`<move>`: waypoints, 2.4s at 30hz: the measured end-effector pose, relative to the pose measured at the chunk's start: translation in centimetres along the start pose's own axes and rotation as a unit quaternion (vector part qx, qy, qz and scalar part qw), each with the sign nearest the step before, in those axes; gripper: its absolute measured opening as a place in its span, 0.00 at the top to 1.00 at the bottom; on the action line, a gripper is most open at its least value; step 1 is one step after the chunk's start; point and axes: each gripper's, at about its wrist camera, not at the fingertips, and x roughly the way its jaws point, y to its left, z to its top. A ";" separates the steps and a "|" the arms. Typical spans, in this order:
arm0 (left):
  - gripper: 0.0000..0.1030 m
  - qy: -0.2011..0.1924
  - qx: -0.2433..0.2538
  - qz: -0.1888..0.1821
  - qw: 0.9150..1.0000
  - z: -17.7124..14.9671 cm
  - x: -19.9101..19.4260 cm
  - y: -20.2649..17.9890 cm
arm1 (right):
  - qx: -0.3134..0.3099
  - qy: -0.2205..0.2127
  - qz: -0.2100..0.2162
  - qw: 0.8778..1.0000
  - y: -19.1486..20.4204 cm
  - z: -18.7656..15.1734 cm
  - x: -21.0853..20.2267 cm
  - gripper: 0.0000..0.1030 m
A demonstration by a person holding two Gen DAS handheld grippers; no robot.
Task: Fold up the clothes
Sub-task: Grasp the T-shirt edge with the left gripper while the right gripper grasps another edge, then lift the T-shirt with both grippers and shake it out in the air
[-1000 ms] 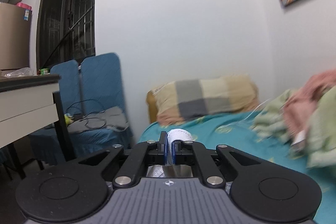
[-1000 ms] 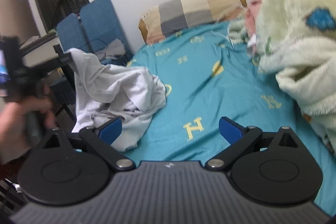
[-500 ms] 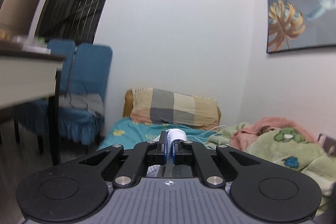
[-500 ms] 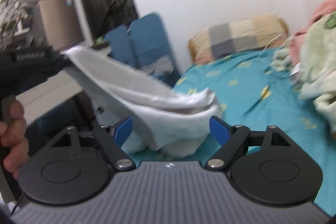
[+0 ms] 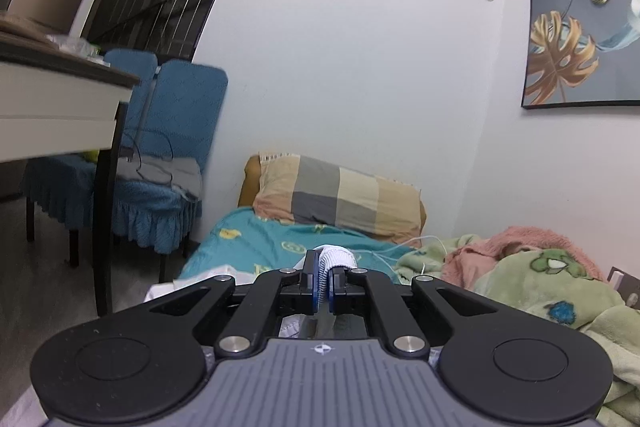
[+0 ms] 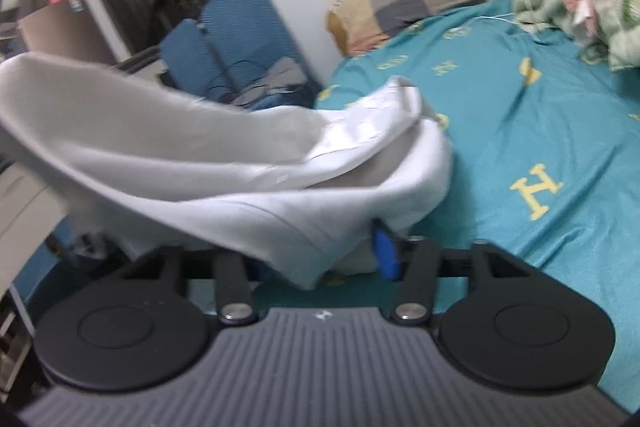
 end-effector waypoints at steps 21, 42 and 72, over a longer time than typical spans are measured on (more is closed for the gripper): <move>0.91 0.136 0.062 0.087 0.985 -5.7 4.2 0.4 | 0.080 -0.114 0.006 0.990 -2.8 3.6 -7.3 0.91; 0.66 0.218 0.119 0.131 0.960 -12.6 8.8 -1.3 | 0.020 -0.144 0.031 0.989 -0.6 4.8 -9.0 0.91; 0.94 -0.069 0.026 0.126 0.989 4.3 -1.9 -3.4 | -0.019 -0.187 -0.083 0.979 2.4 6.2 -11.6 0.91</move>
